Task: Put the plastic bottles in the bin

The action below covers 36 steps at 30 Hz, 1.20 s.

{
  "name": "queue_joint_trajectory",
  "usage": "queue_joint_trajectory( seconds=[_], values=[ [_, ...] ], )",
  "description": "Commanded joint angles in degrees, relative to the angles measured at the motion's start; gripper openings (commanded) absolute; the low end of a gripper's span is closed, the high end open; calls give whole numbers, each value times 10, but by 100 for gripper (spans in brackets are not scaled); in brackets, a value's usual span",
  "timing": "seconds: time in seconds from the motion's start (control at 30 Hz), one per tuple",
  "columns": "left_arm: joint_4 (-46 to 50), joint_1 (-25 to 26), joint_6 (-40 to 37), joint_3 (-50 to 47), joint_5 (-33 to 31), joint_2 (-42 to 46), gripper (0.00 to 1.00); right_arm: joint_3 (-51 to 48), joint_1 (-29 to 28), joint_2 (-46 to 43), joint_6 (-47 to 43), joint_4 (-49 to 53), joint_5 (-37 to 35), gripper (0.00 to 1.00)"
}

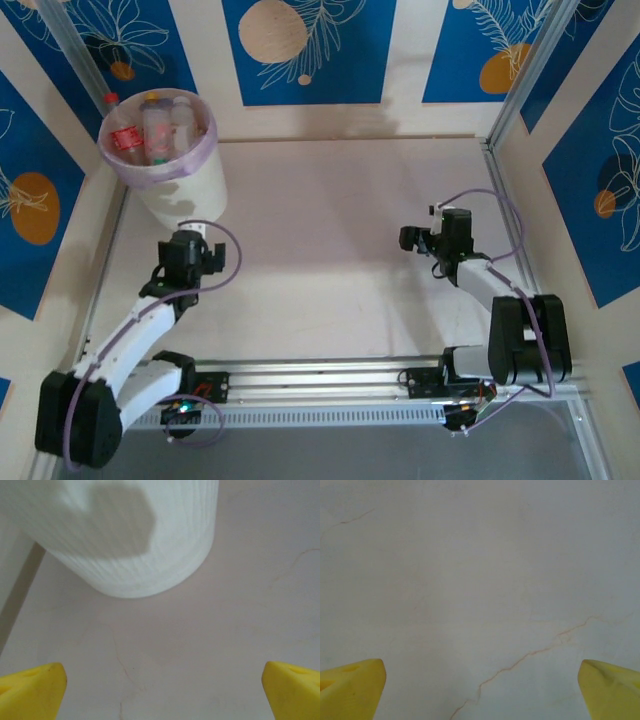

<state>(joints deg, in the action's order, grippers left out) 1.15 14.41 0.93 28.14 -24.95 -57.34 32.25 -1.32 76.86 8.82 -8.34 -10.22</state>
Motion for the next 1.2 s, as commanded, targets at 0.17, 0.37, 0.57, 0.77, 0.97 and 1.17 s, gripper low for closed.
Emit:
queue_joint_trajectory(
  seconds=[0.17, 0.37, 0.57, 0.77, 0.97, 1.17],
  values=[
    [-332, -64, -35, -91, 54, -91, 100, -30, -6, 36, -43, -203, -15, 99],
    [-462, -97, -22, -126, 100, -149, 100, -47, -9, 88, -37, -307, -5, 99],
    [-515, -109, -7, -111, 135, -207, 100, -77, -1, 91, -35, -358, 21, 99],
    [-618, -106, -14, -104, 162, -320, 100, -86, 9, 103, -33, -377, 45, 99],
    [-557, -91, -27, -70, 143, -324, 100, -86, 12, 104, -31, -380, 51, 99],
    [-565, -92, -28, -73, 143, -323, 100, -85, 12, 104, -32, -378, 51, 99]
  ],
)
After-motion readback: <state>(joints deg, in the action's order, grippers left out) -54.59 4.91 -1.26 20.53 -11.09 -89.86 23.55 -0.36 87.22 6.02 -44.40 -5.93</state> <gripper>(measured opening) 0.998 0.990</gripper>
